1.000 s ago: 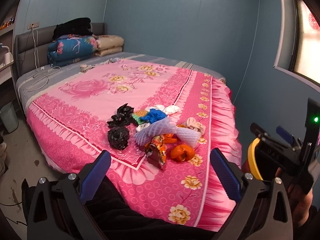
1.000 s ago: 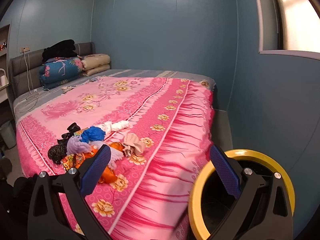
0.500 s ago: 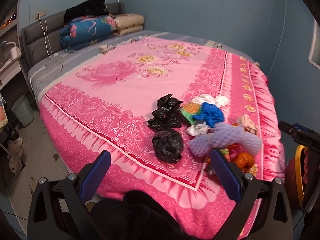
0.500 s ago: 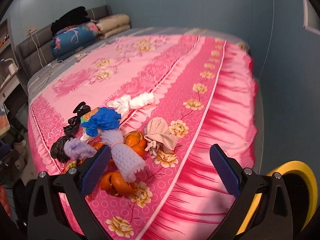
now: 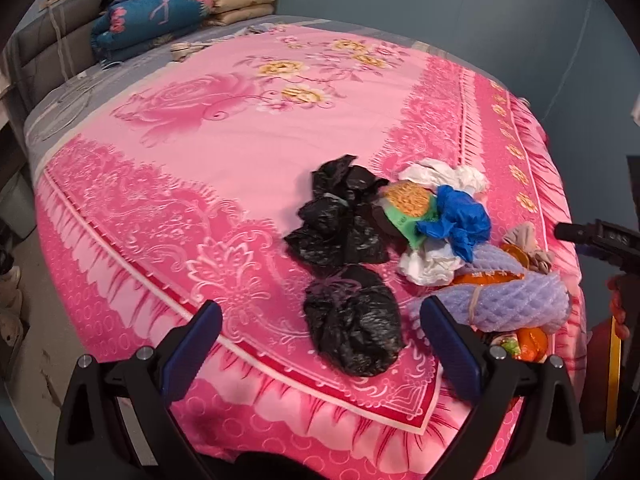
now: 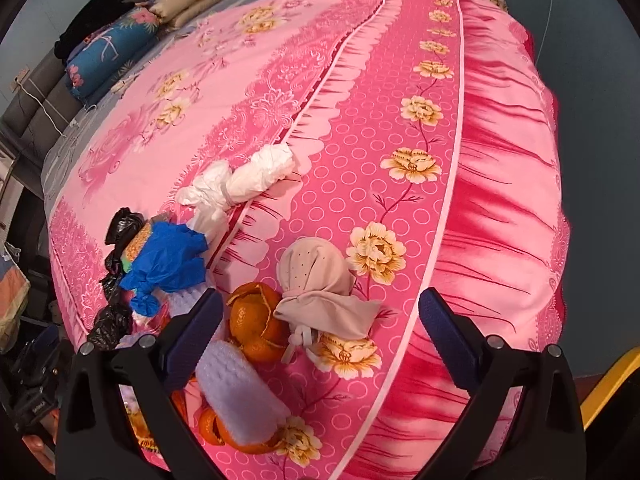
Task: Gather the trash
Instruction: 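Reach the left tool toward the black plastic bag while the right tool approaches the beige cloth, then grasp the black plastic bag with the left tool while the right tool grasps the beige cloth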
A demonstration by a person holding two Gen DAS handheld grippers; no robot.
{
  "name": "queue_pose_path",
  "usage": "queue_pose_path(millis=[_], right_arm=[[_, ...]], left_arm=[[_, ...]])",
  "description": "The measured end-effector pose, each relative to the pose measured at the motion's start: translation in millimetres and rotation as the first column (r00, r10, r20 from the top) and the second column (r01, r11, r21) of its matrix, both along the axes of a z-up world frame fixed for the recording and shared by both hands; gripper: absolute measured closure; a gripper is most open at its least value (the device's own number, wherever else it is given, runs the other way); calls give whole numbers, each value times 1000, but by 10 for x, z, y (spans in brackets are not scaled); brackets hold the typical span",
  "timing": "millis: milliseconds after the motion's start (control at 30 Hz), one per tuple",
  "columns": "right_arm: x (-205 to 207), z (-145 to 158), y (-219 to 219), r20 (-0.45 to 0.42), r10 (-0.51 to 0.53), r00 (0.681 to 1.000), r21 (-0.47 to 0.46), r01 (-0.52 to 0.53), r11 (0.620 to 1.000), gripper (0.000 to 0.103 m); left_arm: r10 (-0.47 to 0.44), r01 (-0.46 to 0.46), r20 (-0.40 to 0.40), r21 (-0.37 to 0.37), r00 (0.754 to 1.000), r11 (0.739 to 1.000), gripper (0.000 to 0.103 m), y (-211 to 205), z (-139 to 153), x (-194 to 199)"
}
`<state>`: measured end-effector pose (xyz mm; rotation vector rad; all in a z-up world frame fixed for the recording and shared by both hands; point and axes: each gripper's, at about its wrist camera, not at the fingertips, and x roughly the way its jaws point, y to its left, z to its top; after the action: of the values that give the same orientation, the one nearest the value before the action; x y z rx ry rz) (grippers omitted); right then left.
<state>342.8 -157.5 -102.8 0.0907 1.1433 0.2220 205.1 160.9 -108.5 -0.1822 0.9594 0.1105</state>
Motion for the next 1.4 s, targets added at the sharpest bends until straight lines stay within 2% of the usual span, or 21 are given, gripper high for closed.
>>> queue_pose_path(millis=[400, 467, 533, 633, 700, 767, 800, 867, 967, 1233, 1400], right_arm=[[224, -330, 58, -44, -43, 998, -42, 41, 998, 17], [213, -375, 72, -46, -45, 998, -56, 43, 998, 23], [202, -431, 81, -57, -51, 997, -66, 47, 997, 29], [190, -492, 93, -65, -48, 997, -60, 44, 997, 34], [179, -504, 107, -62, -41, 997, -50, 38, 998, 44], [160, -504, 145, -59, -20, 998, -35, 18, 999, 63], [147, -496, 174, -55, -8, 998, -36, 6, 999, 66], [119, -461, 212, -37, 1, 999, -44, -3, 999, 76], [94, -384, 190, -24, -3, 1000, -7, 2, 1000, 81], [-174, 59, 35, 41, 21, 999, 122, -26, 992, 82], [-451, 377, -75, 92, 44, 995, 179, -60, 982, 82]], left_arm=[[-24, 25, -30, 35, 999, 999, 7, -152, -325, 184], [-30, 32, -39, 50, 999, 998, 7, -186, -372, 202], [-32, 34, -42, 50, 999, 998, 12, -206, -391, 219], [-50, 52, -46, 47, 998, 998, 26, -236, -410, 264], [-58, 60, -58, 39, 997, 997, 48, -254, -452, 292], [-53, 54, -59, 23, 997, 998, 57, -262, -480, 282], [-46, 47, -39, 23, 998, 999, 60, -266, -465, 255], [-43, 43, -8, 22, 999, 999, 62, -266, -421, 205], [-35, 36, 45, -13, 998, 999, 63, -218, -307, 113], [-10, 22, 140, -84, 990, 996, 63, -64, -68, -123], [22, -8, 180, -78, 983, 997, 63, -43, 60, -240]])
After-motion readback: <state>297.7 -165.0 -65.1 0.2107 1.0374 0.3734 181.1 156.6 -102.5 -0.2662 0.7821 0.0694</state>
